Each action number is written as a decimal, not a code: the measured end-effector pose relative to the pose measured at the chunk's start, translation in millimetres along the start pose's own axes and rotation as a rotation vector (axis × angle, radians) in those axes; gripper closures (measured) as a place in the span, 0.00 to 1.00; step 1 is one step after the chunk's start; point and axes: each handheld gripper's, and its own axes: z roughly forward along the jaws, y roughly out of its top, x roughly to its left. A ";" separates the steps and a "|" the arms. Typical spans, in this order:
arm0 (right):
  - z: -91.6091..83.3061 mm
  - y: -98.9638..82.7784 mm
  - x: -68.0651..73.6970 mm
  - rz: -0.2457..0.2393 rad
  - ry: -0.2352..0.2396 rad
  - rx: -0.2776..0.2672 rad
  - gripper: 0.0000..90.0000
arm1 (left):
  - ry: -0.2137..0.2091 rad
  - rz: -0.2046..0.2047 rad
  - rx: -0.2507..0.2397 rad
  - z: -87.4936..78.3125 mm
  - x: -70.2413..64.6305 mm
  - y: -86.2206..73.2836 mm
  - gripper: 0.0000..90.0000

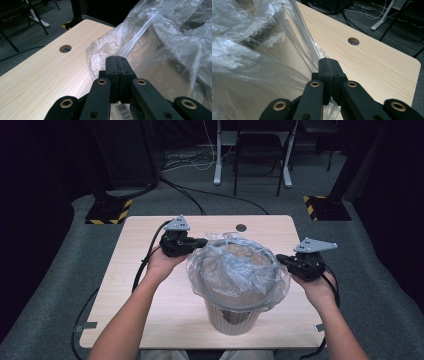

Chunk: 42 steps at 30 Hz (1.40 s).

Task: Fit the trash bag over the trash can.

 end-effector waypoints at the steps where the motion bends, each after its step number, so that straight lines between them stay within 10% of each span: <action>1: 0.4 -0.2 -0.4 0.002 -0.003 0.004 1.00 | 0.001 0.005 -0.001 0.7 -2.1 1.5 0.98; 7: 1.3 -5.2 -5.2 0.022 -0.005 0.017 1.00 | -0.012 -0.005 0.001 0.6 -1.6 1.9 0.98; 12: 4.6 -4.5 -0.1 -0.012 -0.026 0.040 1.00 | 0.043 0.021 0.098 6.4 -2.5 -4.1 0.99; 22: -2.9 -12.6 -1.1 0.034 0.013 0.012 0.98 | -0.018 0.002 0.036 -18.9 -7.2 -11.2 0.97; 25: -5.5 -11.4 1.7 0.032 -0.003 0.008 0.71 | -0.001 -0.005 0.006 -24.1 -7.9 -13.4 0.81; 33: -39.9 -7.9 -5.0 0.084 -0.026 -0.093 0.55 | 0.049 -0.061 -0.072 -56.1 0.3 -17.8 0.52; 42: -77.3 -9.0 12.9 0.068 0.069 -0.169 0.52 | -0.019 -0.001 -0.077 -86.6 -25.8 -27.5 0.51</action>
